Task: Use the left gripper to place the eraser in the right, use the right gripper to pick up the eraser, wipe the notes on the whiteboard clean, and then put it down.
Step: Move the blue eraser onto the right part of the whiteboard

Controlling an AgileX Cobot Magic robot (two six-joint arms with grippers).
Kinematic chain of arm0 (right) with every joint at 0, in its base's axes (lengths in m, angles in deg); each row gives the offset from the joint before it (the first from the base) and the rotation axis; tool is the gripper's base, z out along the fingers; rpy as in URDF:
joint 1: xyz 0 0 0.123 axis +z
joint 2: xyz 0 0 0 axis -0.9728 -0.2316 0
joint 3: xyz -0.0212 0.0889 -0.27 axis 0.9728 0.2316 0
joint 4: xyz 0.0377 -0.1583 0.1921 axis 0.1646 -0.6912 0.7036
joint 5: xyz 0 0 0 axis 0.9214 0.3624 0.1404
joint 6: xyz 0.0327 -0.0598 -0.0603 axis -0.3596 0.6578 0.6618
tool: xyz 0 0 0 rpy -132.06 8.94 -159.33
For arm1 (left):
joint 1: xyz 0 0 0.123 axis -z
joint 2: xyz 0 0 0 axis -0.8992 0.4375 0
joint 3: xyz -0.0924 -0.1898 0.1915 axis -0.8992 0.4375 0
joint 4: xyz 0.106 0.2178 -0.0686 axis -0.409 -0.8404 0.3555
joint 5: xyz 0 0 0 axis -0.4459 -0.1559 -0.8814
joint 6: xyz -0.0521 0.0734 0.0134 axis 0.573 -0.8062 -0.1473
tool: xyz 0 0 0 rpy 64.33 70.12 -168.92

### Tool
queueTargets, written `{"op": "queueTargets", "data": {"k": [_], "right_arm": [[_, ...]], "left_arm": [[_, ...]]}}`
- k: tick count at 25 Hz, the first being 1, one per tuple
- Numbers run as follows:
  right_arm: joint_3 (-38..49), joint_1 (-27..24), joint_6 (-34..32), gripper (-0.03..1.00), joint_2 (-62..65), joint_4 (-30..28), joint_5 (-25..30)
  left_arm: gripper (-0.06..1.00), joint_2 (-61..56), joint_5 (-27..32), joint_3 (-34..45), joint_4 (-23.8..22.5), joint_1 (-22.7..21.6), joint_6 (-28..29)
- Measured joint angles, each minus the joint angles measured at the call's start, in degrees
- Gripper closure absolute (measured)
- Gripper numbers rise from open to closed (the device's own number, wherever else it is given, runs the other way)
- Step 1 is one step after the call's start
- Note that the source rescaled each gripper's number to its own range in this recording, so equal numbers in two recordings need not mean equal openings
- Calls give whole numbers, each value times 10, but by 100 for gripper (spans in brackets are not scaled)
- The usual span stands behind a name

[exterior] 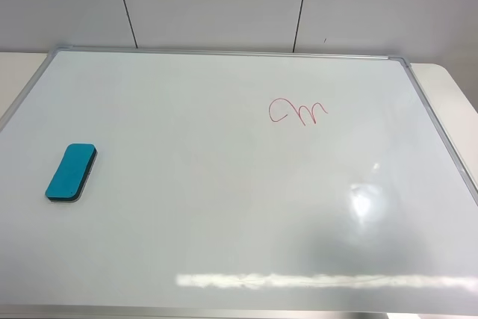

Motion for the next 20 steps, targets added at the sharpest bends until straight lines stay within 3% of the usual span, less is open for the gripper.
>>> {"op": "queueTargets", "data": {"k": [8,12,13,15,17,18,20], "right_arm": [[0,0,0,-3,0,0,0],[0,0,0,-3,0,0,0],[0,0,0,-3,0,0,0],[0,0,0,-3,0,0,0],[0,0,0,-3,0,0,0],[0,0,0,-3,0,0,0],[0,0,0,-3,0,0,0]], "left_arm": [[-6,0,-1,0,0,0,0],[-2,58,-28,-41,-2,0,0],[5,88,-39,-57,-3,0,0],[30,152,-55,-86,-7,0,0],[69,229,-67,-110,-8,0,0],[80,261,-72,-119,-8,0,0],[89,341,-78,-132,-5,0,5]]}}
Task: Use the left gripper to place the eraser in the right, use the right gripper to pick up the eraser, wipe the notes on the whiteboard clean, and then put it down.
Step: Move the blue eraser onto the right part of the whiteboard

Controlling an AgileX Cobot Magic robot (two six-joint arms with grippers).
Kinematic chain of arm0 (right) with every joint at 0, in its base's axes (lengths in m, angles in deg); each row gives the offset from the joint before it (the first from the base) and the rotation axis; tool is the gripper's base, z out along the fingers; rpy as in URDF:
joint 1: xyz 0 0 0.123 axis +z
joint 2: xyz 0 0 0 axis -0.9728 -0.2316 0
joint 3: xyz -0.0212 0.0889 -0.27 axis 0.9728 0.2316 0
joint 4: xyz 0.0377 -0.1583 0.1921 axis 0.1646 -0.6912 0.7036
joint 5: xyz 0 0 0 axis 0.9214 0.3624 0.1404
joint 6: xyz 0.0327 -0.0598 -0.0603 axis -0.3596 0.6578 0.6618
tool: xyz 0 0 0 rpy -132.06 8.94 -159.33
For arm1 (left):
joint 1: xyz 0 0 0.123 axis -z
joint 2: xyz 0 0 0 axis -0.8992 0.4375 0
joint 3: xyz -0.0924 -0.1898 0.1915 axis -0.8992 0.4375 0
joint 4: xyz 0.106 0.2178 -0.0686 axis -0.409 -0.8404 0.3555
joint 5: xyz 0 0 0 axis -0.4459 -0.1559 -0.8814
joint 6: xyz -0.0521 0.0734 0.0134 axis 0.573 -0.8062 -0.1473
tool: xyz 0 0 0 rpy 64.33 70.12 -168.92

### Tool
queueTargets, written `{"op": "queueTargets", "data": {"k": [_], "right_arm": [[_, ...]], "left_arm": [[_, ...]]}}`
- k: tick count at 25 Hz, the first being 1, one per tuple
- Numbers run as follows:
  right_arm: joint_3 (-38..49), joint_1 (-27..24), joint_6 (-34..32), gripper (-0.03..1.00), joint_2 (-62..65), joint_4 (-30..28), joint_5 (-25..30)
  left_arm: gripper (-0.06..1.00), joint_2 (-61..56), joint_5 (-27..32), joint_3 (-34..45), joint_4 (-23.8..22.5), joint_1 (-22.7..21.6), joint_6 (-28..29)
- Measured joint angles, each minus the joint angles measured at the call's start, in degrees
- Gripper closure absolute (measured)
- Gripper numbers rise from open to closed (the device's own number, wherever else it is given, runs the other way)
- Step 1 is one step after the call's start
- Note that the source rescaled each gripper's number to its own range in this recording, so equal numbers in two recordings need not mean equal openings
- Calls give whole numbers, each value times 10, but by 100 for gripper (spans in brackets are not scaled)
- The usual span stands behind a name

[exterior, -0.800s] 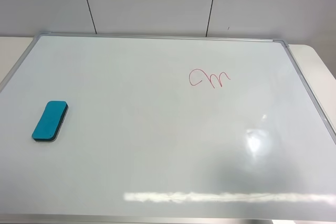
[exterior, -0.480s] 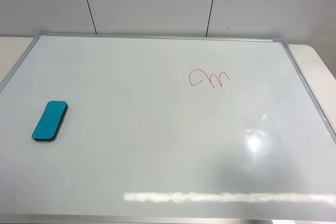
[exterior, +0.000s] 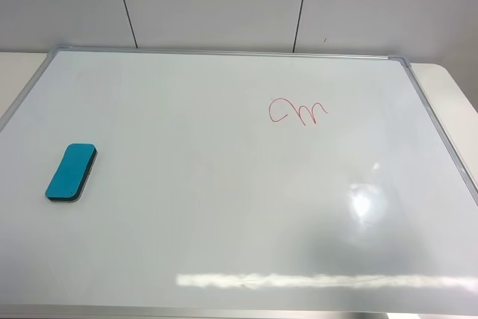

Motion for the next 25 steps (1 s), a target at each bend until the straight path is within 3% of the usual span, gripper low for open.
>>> {"op": "queueTargets", "data": {"k": [7,12,25], "right_arm": [[0,0,0,-3,0,0,0],[0,0,0,-3,0,0,0],[0,0,0,-3,0,0,-2]], "left_arm": [[93,279,-10,-25,24,0,44],[93,423,-59,-27,28,0,75],[93,592,-178,-28,49,0,91]]}}
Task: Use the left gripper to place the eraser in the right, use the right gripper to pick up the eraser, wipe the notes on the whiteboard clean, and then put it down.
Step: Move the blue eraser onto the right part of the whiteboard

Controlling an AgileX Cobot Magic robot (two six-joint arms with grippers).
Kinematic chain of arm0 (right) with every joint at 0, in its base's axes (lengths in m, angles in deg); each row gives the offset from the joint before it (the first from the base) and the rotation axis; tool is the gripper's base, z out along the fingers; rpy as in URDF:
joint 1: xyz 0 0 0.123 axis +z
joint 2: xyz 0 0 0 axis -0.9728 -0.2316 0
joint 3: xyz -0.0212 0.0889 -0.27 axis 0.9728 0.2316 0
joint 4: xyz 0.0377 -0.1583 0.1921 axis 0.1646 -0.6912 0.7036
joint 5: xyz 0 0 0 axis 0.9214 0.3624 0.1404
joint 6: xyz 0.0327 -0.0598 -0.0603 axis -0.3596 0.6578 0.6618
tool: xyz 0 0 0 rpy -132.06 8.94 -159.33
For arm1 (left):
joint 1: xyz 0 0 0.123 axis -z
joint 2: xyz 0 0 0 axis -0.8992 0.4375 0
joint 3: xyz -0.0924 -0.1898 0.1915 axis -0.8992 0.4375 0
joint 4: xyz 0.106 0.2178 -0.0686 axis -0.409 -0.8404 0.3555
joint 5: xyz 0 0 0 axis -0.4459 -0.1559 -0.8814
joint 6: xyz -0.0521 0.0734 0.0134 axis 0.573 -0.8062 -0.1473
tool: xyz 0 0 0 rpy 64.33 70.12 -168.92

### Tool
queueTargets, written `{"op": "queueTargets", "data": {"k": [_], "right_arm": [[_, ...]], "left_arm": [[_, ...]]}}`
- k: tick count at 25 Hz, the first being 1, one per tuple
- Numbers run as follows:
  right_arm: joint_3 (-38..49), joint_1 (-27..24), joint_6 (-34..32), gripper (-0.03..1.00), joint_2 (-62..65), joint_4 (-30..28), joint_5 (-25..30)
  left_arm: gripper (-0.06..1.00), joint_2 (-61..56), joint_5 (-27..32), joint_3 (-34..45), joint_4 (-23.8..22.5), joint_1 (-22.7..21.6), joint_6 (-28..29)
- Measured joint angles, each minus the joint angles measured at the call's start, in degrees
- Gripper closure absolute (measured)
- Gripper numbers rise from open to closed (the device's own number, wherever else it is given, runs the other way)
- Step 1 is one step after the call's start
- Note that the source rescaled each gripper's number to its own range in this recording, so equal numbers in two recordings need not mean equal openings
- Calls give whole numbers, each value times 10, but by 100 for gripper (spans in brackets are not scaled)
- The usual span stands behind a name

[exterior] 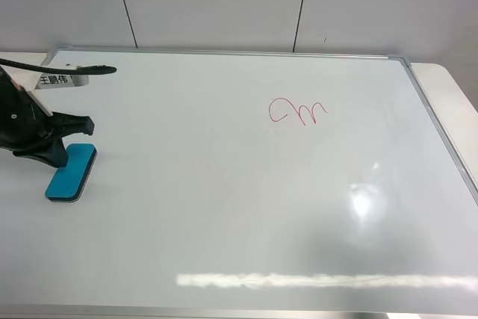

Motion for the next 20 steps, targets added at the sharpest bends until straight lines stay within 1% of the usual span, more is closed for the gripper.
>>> {"op": "queueTargets", "data": {"k": [5,9,12,15,18,19,20], "right_arm": [[0,0,0,-3,0,0,0],[0,0,0,-3,0,0,0],[0,0,0,-3,0,0,0],[0,0,0,-3,0,-1,0],[0,0,0,-3,0,-1,0],[0,0,0,-3,0,-1,0],[0,0,0,-3,0,-1,0]], "left_arm": [[94,30,-16,0,0,0,0],[94,62,-58,-1,0,0,0],[94,79,-63,-3,0,-1,0],[94,93,-56,-9,3,-1,0],[94,101,-50,-14,13,6,0],[94,103,-59,-15,22,12,0],[94,106,-72,-17,45,22,0]]}}
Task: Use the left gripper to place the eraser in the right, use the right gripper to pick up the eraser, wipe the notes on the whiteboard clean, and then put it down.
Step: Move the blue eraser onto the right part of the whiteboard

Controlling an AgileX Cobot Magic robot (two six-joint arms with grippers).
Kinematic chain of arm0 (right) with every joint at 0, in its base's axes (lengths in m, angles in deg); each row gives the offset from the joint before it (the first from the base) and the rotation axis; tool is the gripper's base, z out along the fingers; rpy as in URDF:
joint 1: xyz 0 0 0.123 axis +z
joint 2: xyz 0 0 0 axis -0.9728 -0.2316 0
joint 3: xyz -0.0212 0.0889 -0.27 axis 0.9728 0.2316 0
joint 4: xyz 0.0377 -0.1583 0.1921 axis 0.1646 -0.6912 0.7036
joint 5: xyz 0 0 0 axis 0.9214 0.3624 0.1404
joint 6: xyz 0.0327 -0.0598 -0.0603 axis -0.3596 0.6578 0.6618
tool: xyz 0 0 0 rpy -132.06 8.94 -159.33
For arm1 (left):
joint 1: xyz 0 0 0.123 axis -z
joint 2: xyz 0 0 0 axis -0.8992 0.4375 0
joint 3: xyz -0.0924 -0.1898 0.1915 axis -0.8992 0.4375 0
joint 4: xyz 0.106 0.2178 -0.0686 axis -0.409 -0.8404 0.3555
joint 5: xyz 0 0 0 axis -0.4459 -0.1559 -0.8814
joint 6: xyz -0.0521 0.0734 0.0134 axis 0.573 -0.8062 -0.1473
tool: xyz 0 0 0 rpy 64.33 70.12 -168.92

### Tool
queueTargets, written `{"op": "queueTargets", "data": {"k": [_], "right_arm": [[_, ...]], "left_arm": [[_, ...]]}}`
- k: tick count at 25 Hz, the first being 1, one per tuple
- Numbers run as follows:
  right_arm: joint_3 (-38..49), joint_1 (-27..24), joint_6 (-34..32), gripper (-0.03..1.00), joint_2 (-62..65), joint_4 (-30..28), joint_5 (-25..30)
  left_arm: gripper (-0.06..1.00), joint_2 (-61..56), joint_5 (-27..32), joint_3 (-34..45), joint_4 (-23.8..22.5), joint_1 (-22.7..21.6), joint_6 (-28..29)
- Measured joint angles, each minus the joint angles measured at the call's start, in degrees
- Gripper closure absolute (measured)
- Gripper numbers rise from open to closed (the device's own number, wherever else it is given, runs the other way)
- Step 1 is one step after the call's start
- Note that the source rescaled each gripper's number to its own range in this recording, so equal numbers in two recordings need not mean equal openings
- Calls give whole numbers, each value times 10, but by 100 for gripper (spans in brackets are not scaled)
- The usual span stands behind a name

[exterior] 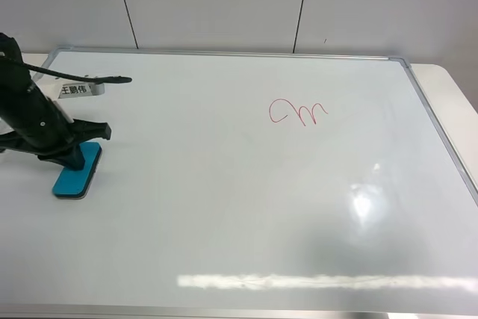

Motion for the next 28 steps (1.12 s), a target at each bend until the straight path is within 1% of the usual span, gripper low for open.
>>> {"op": "queueTargets", "data": {"k": [4,10,13,16,20,23,25,28], "right_arm": [[0,0,0,-3,0,0,0],[0,0,0,-3,0,0,0],[0,0,0,-3,0,0,0],[0,0,0,-3,0,0,0],[0,0,0,-3,0,0,0],[0,0,0,-3,0,0,0],[0,0,0,-3,0,0,0],[0,0,0,-3,0,0,0]], "left_arm": [[94,16,-75,-5,109,60,0],[94,48,-199,-7,230,192,0],[94,74,-231,-27,310,253,0],[94,103,-236,-62,394,310,0],[94,142,-228,-115,469,381,-1],[94,171,-216,-155,532,423,-1],[94,190,-204,-185,558,446,-1],[94,221,-175,-234,575,470,-1]]}}
